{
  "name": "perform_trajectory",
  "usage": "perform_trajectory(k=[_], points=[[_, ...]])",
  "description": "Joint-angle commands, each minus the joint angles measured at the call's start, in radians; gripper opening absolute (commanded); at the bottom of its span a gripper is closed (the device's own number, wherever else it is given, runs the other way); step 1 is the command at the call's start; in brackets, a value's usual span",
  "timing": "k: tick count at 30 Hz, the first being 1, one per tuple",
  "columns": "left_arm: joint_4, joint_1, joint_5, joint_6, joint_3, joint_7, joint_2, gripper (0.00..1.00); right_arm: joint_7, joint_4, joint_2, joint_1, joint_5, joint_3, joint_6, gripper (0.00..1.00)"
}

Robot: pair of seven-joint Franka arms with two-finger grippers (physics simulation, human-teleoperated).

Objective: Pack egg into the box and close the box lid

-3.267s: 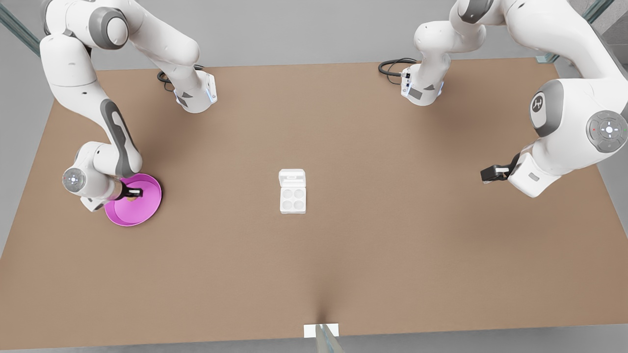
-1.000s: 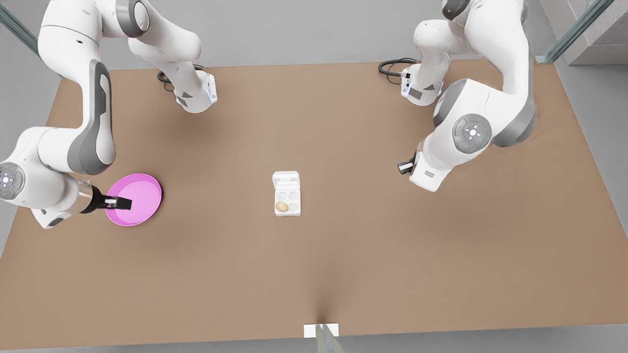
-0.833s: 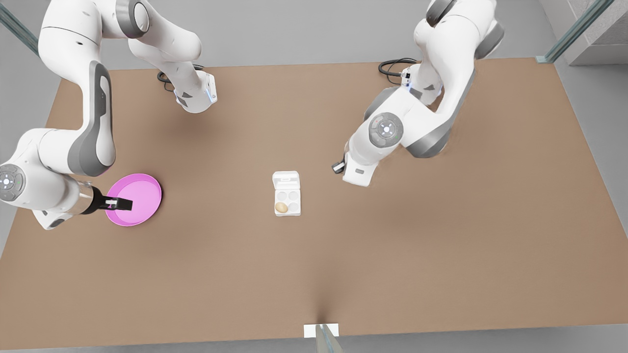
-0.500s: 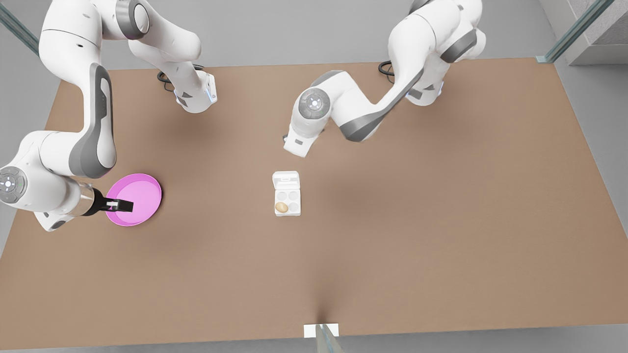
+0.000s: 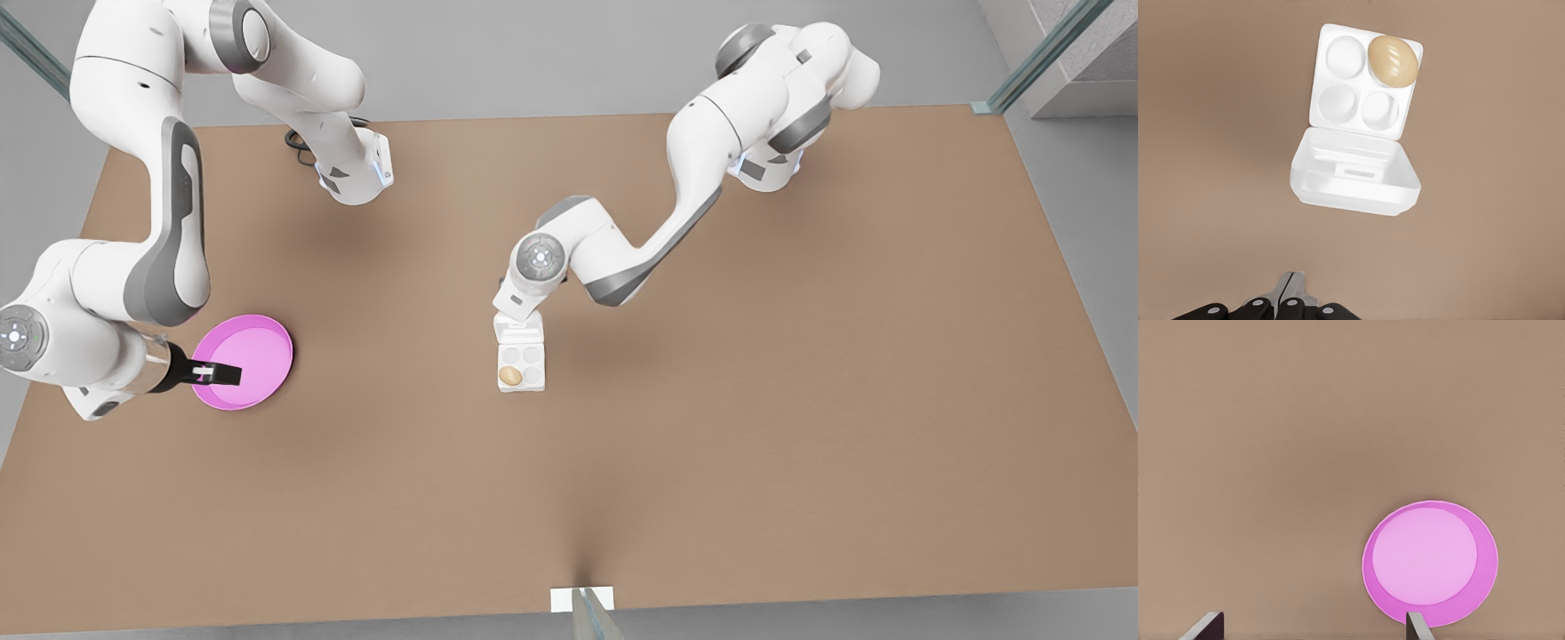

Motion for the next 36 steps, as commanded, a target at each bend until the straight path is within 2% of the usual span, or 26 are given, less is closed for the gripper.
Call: perform_trajectory(k=[1, 13, 24, 27, 36], points=[[-0.001, -0.002, 0.007, 0.002, 0.0, 0.0, 0.003, 0.21, 0.0, 0.0, 0.0, 0.0, 0.0, 0.0, 0.0, 1.0], [-0.01, -0.025, -0.002, 0.0, -0.003, 0.043, 0.046, 0.21, 0.0, 0.0, 0.008, 0.0, -0.009, 0.0, 0.002, 1.0], [-0.002, -0.025, -0.001, 0.12, -0.002, 0.08, 0.081, 0.21, -0.002, 0.002, 0.012, 0.0, -0.014, 0.0, 0.002, 1.0], [-0.001, -0.023, 0.004, 0.13, 0.004, 0.101, 0.089, 0.21, -0.005, -0.002, 0.031, -0.006, -0.031, -0.021, 0.051, 1.0], [0.001, -0.012, 0.002, 0.158, 0.021, 0.135, 0.101, 0.21, -0.012, 0.002, 0.014, -0.057, -0.017, -0.028, 0.035, 1.0]])
